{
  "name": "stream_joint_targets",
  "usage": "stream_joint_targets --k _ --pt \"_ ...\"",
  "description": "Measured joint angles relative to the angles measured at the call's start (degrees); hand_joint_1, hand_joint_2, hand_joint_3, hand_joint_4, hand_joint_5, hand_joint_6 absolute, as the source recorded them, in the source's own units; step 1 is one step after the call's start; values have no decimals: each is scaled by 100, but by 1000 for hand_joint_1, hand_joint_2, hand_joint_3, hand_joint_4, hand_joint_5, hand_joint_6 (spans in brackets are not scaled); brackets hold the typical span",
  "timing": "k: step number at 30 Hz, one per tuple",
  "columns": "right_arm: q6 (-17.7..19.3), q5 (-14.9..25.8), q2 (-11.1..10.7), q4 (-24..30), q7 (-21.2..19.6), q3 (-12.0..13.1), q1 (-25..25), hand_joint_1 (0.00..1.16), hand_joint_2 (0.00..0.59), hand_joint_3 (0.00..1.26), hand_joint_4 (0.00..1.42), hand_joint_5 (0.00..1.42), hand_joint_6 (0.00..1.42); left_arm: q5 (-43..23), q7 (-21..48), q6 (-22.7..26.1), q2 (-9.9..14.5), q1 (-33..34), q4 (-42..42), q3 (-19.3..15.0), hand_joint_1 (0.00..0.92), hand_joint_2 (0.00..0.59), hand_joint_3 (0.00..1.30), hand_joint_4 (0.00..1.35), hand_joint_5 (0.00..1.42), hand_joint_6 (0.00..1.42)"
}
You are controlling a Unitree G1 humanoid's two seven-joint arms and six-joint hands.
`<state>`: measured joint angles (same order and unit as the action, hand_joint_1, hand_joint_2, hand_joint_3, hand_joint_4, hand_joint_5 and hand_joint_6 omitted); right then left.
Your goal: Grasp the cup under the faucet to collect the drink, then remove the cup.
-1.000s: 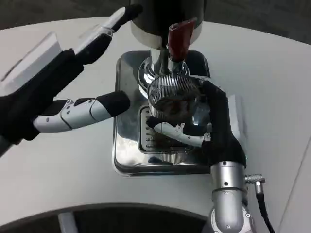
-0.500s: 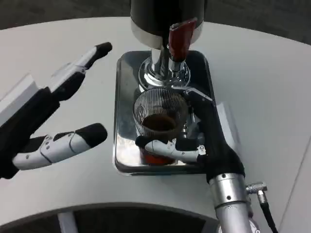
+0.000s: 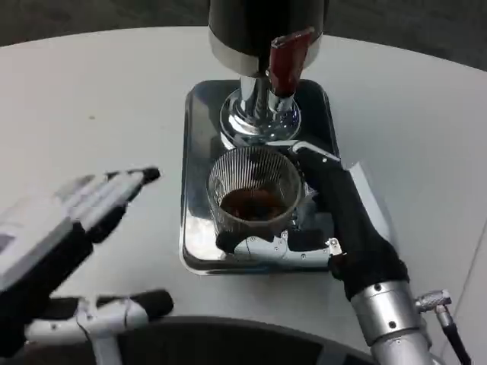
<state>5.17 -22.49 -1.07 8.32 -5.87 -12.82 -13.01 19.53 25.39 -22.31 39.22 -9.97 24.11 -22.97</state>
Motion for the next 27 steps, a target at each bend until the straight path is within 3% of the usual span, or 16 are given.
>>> stream_joint_targets --k 5,12,18,27 --pt "-153 204 -127 586 572 -32 110 1123 61 769 926 1031 1423 792 -7 331 -142 -393 498 171 0 85 0 0 0 0" --pt "-386 544 -258 1234 1181 -42 297 1123 61 771 934 1033 1424 1250 -284 384 -386 -793 911 109 0 75 0 0 0 0" --pt "-611 789 -457 2043 1621 -49 710 1123 61 774 937 1033 1424 1246 -1218 -437 -809 -1274 927 -123 0 75 0 0 0 0" --pt "-850 1083 -736 2870 2019 6 1351 1123 61 783 937 1033 1424 1589 -1263 -341 -1208 -1785 1418 -91 0 70 0 0 0 0"
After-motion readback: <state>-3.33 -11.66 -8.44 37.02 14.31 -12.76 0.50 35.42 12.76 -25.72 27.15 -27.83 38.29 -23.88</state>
